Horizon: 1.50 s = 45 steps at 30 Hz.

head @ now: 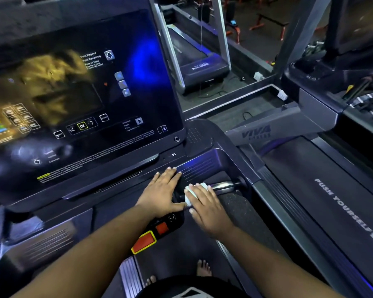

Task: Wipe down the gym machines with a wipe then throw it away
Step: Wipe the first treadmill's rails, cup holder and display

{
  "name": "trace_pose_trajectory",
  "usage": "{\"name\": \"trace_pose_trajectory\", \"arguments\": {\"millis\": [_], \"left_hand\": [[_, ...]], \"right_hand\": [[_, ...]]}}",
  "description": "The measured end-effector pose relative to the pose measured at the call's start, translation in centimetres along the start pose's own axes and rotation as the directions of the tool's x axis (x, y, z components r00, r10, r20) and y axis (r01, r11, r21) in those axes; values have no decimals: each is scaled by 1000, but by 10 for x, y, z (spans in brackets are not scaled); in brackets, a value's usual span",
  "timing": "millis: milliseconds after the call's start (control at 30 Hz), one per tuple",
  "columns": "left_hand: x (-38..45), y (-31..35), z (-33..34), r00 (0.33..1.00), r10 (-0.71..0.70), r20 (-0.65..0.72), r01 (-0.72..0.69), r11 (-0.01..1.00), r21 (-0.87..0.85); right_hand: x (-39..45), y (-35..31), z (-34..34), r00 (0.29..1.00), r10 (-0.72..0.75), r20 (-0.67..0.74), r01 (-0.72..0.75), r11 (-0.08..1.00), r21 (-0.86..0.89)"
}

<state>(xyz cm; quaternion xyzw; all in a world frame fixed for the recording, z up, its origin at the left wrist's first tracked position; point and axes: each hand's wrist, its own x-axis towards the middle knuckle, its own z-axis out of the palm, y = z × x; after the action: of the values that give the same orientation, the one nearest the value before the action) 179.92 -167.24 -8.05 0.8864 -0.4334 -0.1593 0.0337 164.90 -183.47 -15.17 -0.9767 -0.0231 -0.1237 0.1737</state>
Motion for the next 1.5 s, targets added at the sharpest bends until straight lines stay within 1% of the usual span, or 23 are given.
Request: {"name": "trace_pose_trajectory", "arguments": {"millis": [33, 100, 133, 200, 300, 367, 433, 500, 600, 667, 733, 833, 900, 967, 1033, 1067, 1100, 1133, 1167, 1300, 1367, 1433, 1500], "left_hand": [[1, 0, -1, 1000, 3, 6, -3, 1000, 5], [3, 0, -1, 1000, 10, 22, -11, 1000, 25], [3, 1, -1, 1000, 11, 21, -12, 999, 34], [3, 0, -1, 1000, 5, 3, -5, 999, 41], [1, 0, 0, 1000, -4, -17, 5, 999, 41], [2, 0, 1, 1000, -10, -19, 11, 999, 38], [2, -1, 3, 1000, -11, -22, 12, 999, 39], [2, -1, 3, 1000, -5, -25, 6, 999, 39], [3, -1, 2, 1000, 11, -25, -10, 1000, 23], [3, -2, 2, 999, 30, -24, -30, 999, 19], [3, -2, 1, 999, 43, -19, -42, 999, 21], [3, -3, 1, 999, 52, -15, -51, 998, 20], [4, -3, 3, 998, 60, -24, -59, 998, 30], [4, -4, 3, 996, 79, -31, -77, 995, 64], [4, -4, 3, 995, 98, -36, -94, 991, 96], [3, -4, 3, 994, 102, -38, -98, 990, 105], [2, -4, 2, 993, 110, -38, -105, 989, 106], [2, -4, 2, 993, 115, -37, -111, 989, 102], [2, -4, 2, 992, 122, -35, -118, 988, 96], [2, -4, 1, 991, 131, -22, -130, 989, 66], [2, -6, 2, 990, 134, -35, -132, 989, 59], [2, -7, 3, 989, 141, -54, -138, 989, 56], [3, -7, 4, 989, 137, -53, -134, 989, 59]], "right_hand": [[3, 5, -2, 1000, -4, -12, 5, 1000, 15], [24, 10, -6, 998, 63, 2, -63, 998, 17], [37, 11, -10, 993, 113, 19, -113, 993, -25], [57, 5, -12, 986, 163, 26, -159, 980, -117], [45, -2, -6, 990, 143, 8, -142, 988, -68], [18, 0, 1, 995, 96, -10, -97, 995, -35], [-10, 8, 7, 994, 97, -47, -99, 995, -32], [-21, 17, 7, 980, 191, -45, -192, 981, -11], [2, 28, -4, 927, 374, 10, -374, 927, 13], [21, 24, -14, 909, 416, 38, -415, 909, -18], [24, 8, -15, 925, 370, 84, -369, 929, -18], [-2, -18, -5, 948, 270, 171, -280, 959, 37], [-17, -14, 0, 938, 291, 190, -299, 954, 15], [-15, -5, 0, 879, 458, 130, -466, 884, 34], [-3, 4, -6, 773, 630, 75, -635, 765, 112], [4, 5, -10, 730, 679, 75, -682, 719, 135], [10, 3, -12, 710, 699, 84, -703, 697, 142], [14, -2, -13, 716, 691, 96, -697, 702, 142], [16, -10, -13, 741, 664, 105, -672, 726, 146], [1, -53, -1, 870, 478, 117, -493, 849, 190], [-6, -55, 0, 893, 432, 126, -447, 883, 143], [-8, -38, -2, 868, 481, 120, -492, 866, 89], [-7, -14, -9, 782, 617, 91, -623, 779, 74]]}}
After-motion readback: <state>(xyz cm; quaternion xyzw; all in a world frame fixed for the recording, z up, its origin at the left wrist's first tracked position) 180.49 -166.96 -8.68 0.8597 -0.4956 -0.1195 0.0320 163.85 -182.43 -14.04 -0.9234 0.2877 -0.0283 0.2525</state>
